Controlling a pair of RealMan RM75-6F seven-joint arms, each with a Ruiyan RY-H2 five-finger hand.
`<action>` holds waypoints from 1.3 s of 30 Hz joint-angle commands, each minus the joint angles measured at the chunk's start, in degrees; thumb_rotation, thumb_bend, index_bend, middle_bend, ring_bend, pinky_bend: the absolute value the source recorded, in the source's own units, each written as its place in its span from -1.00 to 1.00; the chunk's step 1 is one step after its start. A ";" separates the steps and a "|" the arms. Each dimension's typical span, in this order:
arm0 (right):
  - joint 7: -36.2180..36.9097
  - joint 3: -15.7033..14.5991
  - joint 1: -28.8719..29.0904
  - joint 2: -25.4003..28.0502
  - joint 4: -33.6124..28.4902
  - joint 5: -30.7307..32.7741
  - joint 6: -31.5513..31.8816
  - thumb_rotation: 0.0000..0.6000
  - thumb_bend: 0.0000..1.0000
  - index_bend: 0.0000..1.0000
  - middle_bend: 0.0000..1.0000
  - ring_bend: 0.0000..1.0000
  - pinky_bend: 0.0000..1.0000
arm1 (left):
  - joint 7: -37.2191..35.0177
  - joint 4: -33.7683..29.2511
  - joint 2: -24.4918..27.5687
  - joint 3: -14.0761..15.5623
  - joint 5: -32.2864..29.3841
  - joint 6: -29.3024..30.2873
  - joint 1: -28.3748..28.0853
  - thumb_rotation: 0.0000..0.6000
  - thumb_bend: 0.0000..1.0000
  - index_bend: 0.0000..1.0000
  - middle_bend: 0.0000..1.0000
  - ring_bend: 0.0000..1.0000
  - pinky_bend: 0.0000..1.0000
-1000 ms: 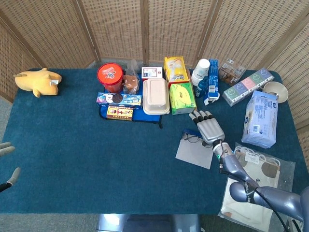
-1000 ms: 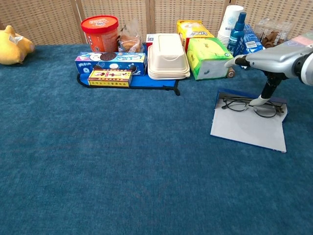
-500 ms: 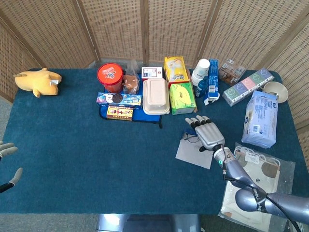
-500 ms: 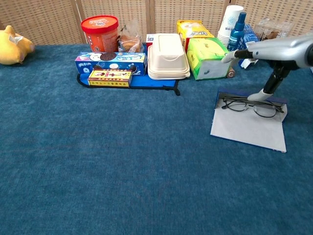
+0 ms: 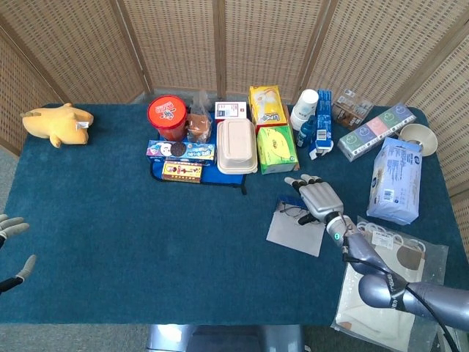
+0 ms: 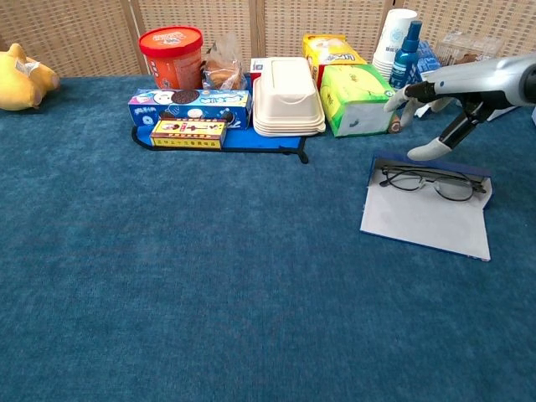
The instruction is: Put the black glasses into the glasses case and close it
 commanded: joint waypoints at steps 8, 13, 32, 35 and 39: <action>-0.79 -2.23 3.05 0.09 2.24 5.08 -2.53 0.42 -0.41 -0.70 -0.51 -0.79 -0.70 | 0.11 -0.07 -0.06 0.13 0.12 -0.39 -0.24 1.00 -0.40 -0.45 -0.51 -0.72 -0.99; -1.71 -3.78 4.53 0.36 1.91 7.57 -3.05 0.40 -0.42 -0.67 -0.49 -0.77 -0.70 | 0.46 -0.29 -0.20 0.28 0.50 -0.62 -0.46 1.00 -0.40 -0.46 -0.51 -0.72 -0.99; -2.96 -8.35 7.92 1.52 -1.77 11.28 -3.23 0.23 -0.42 -0.66 -0.48 -0.75 -0.70 | 0.21 -0.18 -0.12 0.57 0.59 0.19 0.05 1.00 -0.40 -0.45 -0.51 -0.73 -0.99; -2.84 -9.18 7.61 1.97 -4.30 10.56 -2.56 0.23 -0.43 -0.66 -0.47 -0.74 -0.70 | -0.10 0.07 -0.19 0.43 0.33 0.44 0.18 1.00 -0.40 -0.45 -0.51 -0.73 -0.99; -2.93 -10.15 7.32 2.60 -6.91 9.11 -1.35 0.19 -0.43 -0.65 -0.46 -0.72 -0.70 | -0.33 0.31 -0.19 0.49 0.44 0.63 0.27 1.00 -0.40 -0.45 -0.51 -0.73 -0.99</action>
